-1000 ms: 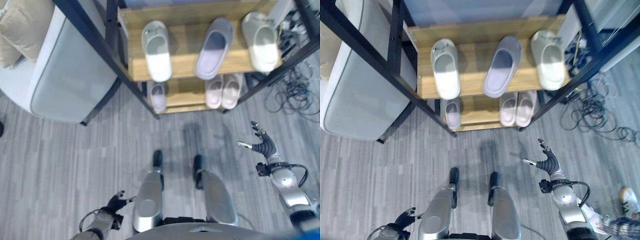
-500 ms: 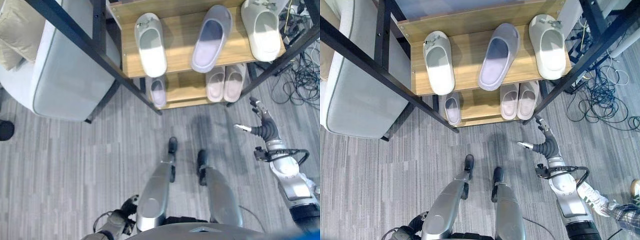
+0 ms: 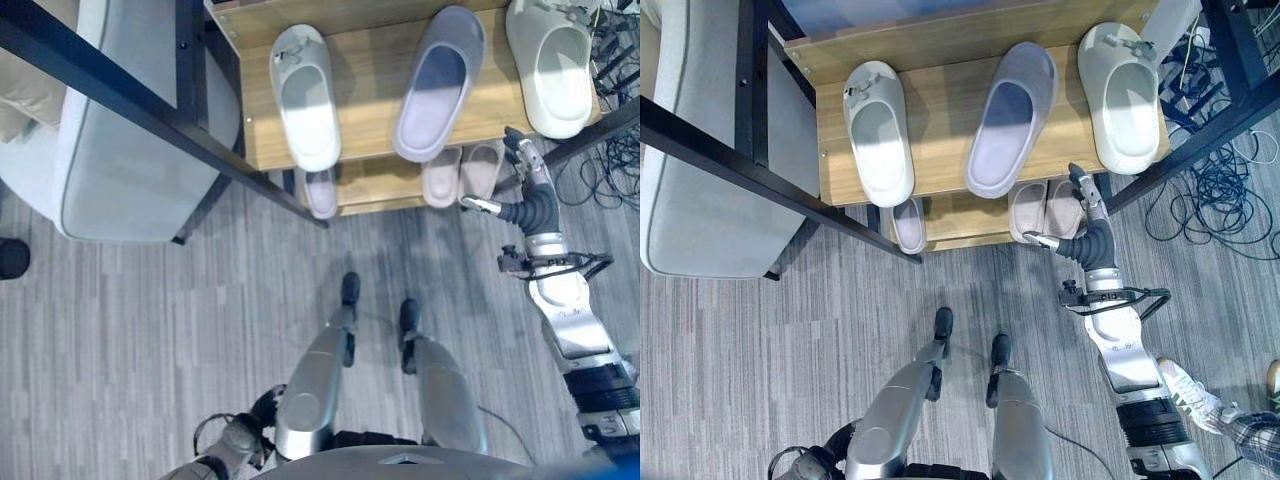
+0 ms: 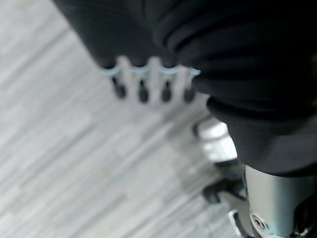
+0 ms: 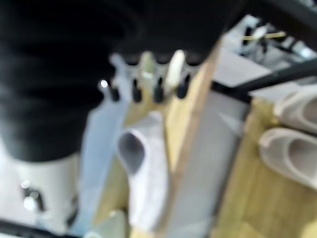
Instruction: Arrange the slippers neatly on the shoe rack.
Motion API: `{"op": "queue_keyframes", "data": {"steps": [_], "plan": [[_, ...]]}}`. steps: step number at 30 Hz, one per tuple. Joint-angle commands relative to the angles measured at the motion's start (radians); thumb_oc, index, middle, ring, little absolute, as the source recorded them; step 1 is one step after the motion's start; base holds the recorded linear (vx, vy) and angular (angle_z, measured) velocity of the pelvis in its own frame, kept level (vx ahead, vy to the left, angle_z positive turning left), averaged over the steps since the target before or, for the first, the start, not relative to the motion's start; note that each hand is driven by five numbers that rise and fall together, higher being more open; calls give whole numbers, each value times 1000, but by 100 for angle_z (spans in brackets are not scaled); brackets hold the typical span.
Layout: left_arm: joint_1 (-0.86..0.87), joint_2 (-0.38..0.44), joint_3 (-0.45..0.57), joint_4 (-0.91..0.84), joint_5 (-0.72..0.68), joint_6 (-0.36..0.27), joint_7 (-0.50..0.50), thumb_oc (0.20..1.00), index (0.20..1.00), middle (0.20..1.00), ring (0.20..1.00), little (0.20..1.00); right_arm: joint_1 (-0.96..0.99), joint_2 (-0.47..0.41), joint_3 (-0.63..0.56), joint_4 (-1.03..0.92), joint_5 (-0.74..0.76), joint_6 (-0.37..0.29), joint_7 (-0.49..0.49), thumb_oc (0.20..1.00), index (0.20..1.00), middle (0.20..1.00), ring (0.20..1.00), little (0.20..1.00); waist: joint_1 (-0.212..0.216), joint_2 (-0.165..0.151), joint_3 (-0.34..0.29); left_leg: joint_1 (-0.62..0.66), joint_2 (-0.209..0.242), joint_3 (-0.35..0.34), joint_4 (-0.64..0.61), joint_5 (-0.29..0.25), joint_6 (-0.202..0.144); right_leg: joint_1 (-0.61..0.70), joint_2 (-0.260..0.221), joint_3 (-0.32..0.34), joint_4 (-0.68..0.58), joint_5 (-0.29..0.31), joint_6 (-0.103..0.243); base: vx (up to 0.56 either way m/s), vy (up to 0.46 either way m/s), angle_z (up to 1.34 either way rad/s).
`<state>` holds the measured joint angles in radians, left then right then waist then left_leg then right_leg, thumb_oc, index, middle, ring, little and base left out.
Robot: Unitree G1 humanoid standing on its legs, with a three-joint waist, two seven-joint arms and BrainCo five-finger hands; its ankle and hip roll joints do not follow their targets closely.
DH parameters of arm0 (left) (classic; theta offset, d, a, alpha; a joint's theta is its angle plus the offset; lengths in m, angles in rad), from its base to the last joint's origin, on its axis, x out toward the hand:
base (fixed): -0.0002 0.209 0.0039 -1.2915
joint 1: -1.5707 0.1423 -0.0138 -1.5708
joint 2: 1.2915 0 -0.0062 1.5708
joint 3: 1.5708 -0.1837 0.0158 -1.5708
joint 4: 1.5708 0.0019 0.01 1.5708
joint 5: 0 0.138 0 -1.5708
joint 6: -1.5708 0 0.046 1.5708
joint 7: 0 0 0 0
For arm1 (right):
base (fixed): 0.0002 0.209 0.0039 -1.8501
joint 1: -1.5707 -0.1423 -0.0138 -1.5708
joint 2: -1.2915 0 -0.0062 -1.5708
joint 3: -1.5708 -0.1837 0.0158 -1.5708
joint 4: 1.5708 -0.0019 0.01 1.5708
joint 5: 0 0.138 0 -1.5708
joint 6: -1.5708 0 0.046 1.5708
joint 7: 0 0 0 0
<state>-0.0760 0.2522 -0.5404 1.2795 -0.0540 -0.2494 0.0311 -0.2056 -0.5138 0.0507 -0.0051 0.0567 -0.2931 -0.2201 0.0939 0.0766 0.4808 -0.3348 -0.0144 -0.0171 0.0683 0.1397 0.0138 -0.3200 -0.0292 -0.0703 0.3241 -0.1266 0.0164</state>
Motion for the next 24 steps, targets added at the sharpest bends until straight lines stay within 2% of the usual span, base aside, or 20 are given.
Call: {"op": "queue_keyframes", "data": {"steps": [1, 6, 14, 20, 24], "plan": [[26, -5, 15, -17, 15, 2, 10, 1000, 1000, 1000, 1000, 1000, 32, -12, -47, -128, 37, -79, -29, 1000, 1000, 1000, 1000, 1000, 11, -13, -27, -89, -6, -35, 119, -98, 0, 21, -24, 13, -38, 9, 55, 14, -8, 4], [17, -8, 16, -18, 4, 2, 16, 1000, 1000, 1000, 1000, 1000, -12, 0, -58, -83, 40, -82, -67, 1000, 1000, 1000, 1000, 1000, 16, -7, -27, -89, -9, -41, 120, -99, 0, 22, -27, 6, -39, 9, 55, 9, -5, 3], [22, 8, 15, -22, -56, 8, 3, 1000, 1000, 1000, 1000, 1000, -286, -101, -19, 138, 14, -44, -172, 1000, 1000, 1000, 1000, 1000, 53, 29, -16, -88, -18, -49, 109, -94, 0, 17, -36, 3, -43, 14, 57, 2, 2, 1], [26, 5, -3, 0, -39, 17, -4, 1000, 1000, 1000, 1000, 1000, -405, -128, 10, 170, 14, -31, -196, 1000, 1000, 1000, 1000, 1000, 67, 42, -18, -97, -23, -54, 109, -90, 1, 11, -41, -2, -41, 16, 57, 6, 15, 2], [27, 21, -2, -44, -84, 7, -7, 1000, 1000, 1000, 1000, 1000, -458, -149, 21, 198, 6, -7, -216, 1000, 1000, 1000, 1000, 1000, 77, 46, -16, -98, -30, -58, 113, -95, 0, 15, -48, -10, -40, 12, 59, 8, 16, 7]]}}
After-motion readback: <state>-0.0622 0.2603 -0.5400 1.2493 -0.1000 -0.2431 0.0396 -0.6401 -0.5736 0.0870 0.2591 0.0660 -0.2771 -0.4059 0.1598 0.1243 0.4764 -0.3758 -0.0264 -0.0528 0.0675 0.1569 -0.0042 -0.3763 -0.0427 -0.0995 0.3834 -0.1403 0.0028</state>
